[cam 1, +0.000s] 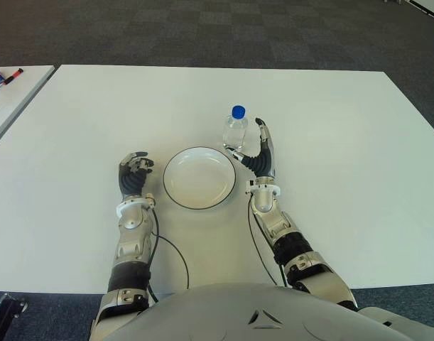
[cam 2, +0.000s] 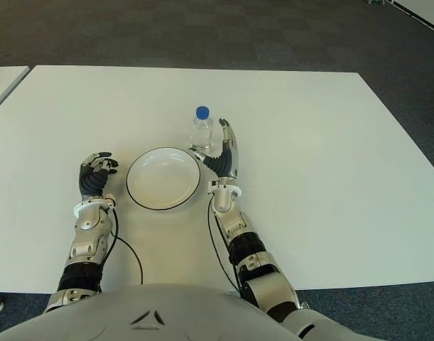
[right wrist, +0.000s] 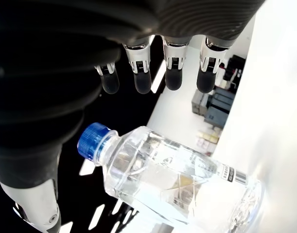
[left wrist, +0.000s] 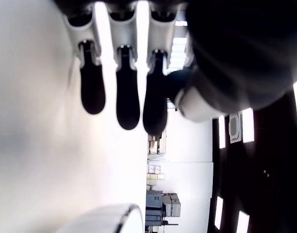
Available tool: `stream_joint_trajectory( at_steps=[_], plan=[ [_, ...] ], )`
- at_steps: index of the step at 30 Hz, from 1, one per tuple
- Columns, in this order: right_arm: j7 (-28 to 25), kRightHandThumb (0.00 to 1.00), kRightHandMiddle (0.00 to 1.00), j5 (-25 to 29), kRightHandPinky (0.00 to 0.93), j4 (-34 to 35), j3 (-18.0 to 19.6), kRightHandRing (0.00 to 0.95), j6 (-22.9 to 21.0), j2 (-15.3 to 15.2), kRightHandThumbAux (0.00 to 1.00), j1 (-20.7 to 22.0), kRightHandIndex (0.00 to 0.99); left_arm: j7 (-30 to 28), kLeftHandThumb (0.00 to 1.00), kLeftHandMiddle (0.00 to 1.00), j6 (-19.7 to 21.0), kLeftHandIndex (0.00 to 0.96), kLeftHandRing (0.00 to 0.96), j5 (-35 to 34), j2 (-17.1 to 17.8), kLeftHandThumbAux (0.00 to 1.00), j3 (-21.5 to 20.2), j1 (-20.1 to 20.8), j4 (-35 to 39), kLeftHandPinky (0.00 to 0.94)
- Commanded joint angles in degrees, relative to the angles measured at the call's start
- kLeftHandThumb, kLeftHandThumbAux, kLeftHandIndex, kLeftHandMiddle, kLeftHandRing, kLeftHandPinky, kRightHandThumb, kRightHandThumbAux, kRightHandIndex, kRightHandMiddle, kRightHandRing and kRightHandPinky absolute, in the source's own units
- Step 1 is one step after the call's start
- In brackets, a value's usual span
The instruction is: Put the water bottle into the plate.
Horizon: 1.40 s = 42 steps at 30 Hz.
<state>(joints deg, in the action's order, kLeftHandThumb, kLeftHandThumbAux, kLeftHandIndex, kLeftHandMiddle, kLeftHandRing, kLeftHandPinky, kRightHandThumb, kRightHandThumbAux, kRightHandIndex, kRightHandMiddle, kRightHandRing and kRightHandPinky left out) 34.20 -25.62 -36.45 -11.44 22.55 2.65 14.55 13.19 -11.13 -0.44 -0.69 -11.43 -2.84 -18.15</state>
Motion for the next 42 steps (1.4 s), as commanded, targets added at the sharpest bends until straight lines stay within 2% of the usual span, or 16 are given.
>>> stream_joint_trajectory(
  at_steps=[1,6,13,23,42],
  plan=[
    [-2.94,0.0,0.0,3.27,0.047,-1.47,1.4,0.0,-1.62,0.9,0.717,1.65,0.0,0.61,0.7,0.555,1.19,0.427,0.514,-0.16,-0.29,0.718,-0.34,-0.26,-1.18,0.498],
    [-7.37,0.0,0.0,7.41,0.05,-2.06,2.97,0.0,-2.43,1.79,0.703,2.36,0.0,0.55,0.7,0.553,1.23,0.427,0.511,0.27,-0.26,0.718,-0.04,-0.67,-1.07,0.49],
    [-9.4,0.008,0.0,9.42,0.052,-2.85,3.72,0.0,-2.05,2.1,0.704,3.13,0.0,0.63,0.694,0.525,2.56,0.422,0.487,0.27,-0.37,0.719,0.04,-1.24,-0.16,0.465],
    [-10.42,0.013,0.0,9.45,0.062,-4.72,3.64,0.0,-0.85,1.95,0.673,4.9,0.0,0.23,0.688,0.493,6.65,0.419,0.464,-0.54,-0.17,0.719,-0.47,-1.82,0.54,0.446],
    [-9.57,0.007,0.0,7.32,0.069,-8.31,2.55,0.0,1.64,1.33,0.623,7.32,0.0,-0.87,0.691,0.527,6.67,0.424,0.487,-1.66,0.23,0.718,-1.65,-2.68,0.08,0.471]
  ],
)
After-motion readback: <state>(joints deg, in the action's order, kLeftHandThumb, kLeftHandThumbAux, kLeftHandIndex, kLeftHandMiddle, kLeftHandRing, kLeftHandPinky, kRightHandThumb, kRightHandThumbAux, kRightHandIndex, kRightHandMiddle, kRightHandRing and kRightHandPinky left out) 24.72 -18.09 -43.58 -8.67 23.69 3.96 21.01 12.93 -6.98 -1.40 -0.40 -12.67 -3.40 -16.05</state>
